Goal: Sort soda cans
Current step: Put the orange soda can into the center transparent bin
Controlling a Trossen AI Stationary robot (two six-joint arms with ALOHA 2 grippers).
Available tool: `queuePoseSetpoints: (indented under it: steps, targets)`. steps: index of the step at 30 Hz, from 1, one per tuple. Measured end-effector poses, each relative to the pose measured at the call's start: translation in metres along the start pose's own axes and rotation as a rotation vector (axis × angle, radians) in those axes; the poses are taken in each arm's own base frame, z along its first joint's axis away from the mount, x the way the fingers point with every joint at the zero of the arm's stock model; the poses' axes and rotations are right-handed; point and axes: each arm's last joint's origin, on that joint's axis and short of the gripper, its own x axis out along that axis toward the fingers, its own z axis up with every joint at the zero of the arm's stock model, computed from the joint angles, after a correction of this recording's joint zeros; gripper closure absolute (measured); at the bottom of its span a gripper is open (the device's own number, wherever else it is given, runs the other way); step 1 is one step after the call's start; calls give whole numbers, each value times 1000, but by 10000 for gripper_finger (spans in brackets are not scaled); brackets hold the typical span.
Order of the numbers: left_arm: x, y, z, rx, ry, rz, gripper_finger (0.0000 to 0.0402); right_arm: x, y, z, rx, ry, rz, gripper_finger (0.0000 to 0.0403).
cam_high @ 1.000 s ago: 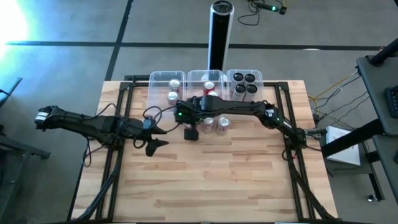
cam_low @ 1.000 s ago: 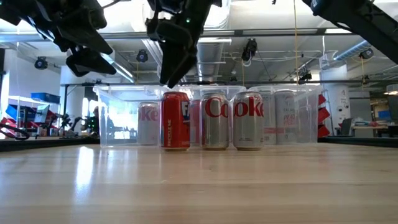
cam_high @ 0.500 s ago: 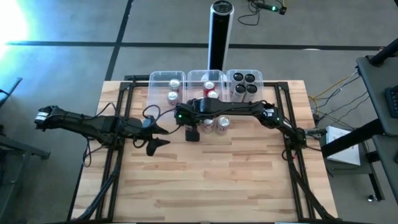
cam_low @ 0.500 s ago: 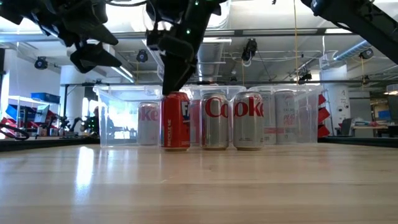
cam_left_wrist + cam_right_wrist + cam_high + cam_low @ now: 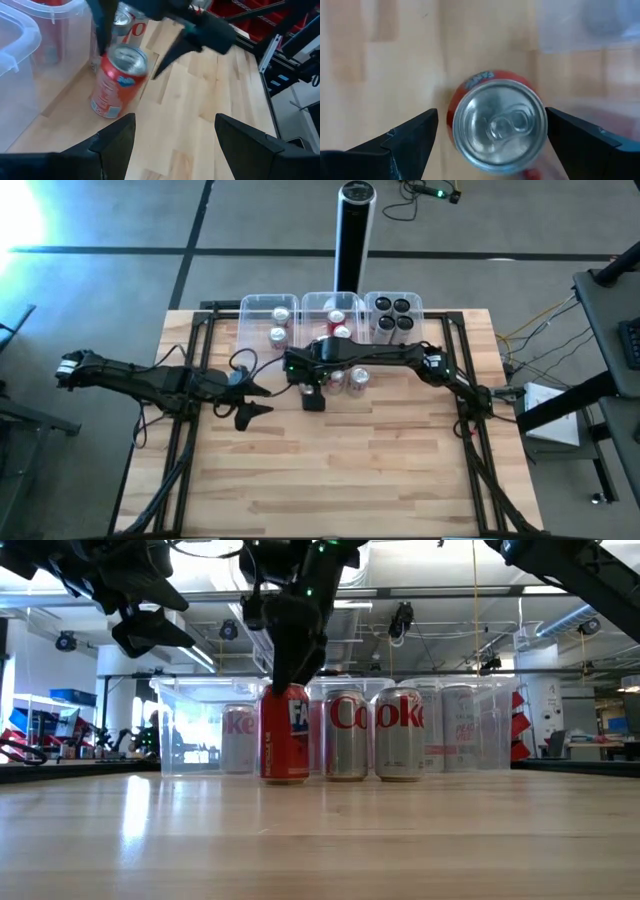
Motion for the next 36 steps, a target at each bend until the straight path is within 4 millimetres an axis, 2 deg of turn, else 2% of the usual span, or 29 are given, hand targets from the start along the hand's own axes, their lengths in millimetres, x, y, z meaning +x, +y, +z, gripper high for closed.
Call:
queuePoseSetpoints:
  steps: [5, 9, 15, 24, 29, 36]
  targets:
    - [-3, -1, 1, 8, -6, -18, 144, -13, 12, 4, -51, -32, 21, 51]
    - [-9, -2, 6, 31, -15, -22, 144, -11, 18, 4, -100, -25, -16, 50]
    - [-27, -6, 21, 96, -13, 48, 144, -1, 17, 4, -62, -17, -98, 37]
    - [-46, -11, 39, 150, -18, 117, 144, -10, 13, 9, -67, -63, -92, 34]
    - [-47, -12, 40, 151, -24, 121, 144, 8, 6, 3, -26, -14, -75, 34]
    - [-44, -10, 37, 130, -8, 125, 144, 33, 6, 0, -5, 25, -77, 35]
